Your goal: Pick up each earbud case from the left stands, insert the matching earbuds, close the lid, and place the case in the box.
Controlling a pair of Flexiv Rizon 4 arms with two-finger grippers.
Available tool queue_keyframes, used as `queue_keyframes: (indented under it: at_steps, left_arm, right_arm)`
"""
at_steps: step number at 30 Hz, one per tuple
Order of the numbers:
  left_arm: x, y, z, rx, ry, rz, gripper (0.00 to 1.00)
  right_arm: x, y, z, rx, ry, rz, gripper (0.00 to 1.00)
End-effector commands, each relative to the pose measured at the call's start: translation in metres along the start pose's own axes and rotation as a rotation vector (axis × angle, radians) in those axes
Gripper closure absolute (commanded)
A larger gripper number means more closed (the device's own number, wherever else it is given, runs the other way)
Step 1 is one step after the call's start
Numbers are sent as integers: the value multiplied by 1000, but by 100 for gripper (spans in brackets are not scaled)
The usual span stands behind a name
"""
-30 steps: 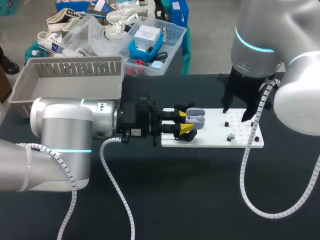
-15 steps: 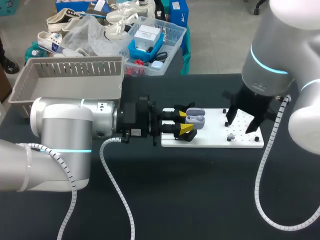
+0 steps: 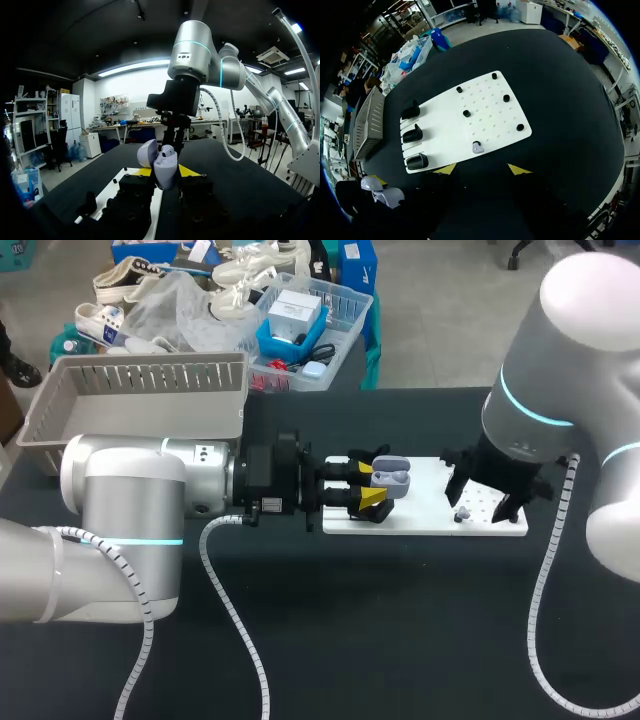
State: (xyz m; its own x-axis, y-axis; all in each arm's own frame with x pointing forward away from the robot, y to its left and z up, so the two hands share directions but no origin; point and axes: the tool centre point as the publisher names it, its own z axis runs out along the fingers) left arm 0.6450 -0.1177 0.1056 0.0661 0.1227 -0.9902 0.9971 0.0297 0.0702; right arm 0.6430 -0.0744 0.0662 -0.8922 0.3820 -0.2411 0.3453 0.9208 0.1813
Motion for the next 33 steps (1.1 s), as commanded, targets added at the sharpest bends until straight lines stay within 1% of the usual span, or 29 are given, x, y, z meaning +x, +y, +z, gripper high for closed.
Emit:
queue_keyframes:
  at_steps: [1,4,8,9,10,13,19,25,33]
  left_arm:
    - [1,0,0,-3,-1,1,100]
    - [1,0,0,-3,-1,1,100]
    - [1,0,0,-3,-1,1,100]
    - [1,0,0,-3,-1,1,100]
    - [1,0,0,-3,-1,1,100]
    - [1,0,0,-3,-1,1,100]
    - [1,0,0,-3,-1,1,100]
    - [1,0,0,-3,-1,1,100]
    - [1,0,0,-3,-1,1,100]
  right_arm:
    - [0,-2,15,-17,-16,-24,36]
    - [-3,0,20,-23,-20,-37,36]
    - [-8,1,26,-27,-26,-44,41]
    - [-9,1,27,-29,-27,-47,51]
    - [-9,1,29,-27,-23,-55,53]
    - [-11,3,32,-26,-22,-63,52]
    - [-16,4,40,-17,-10,-59,53]
    - [-19,3,44,-17,-5,-43,56]
    - [-17,5,49,-17,4,-36,60]
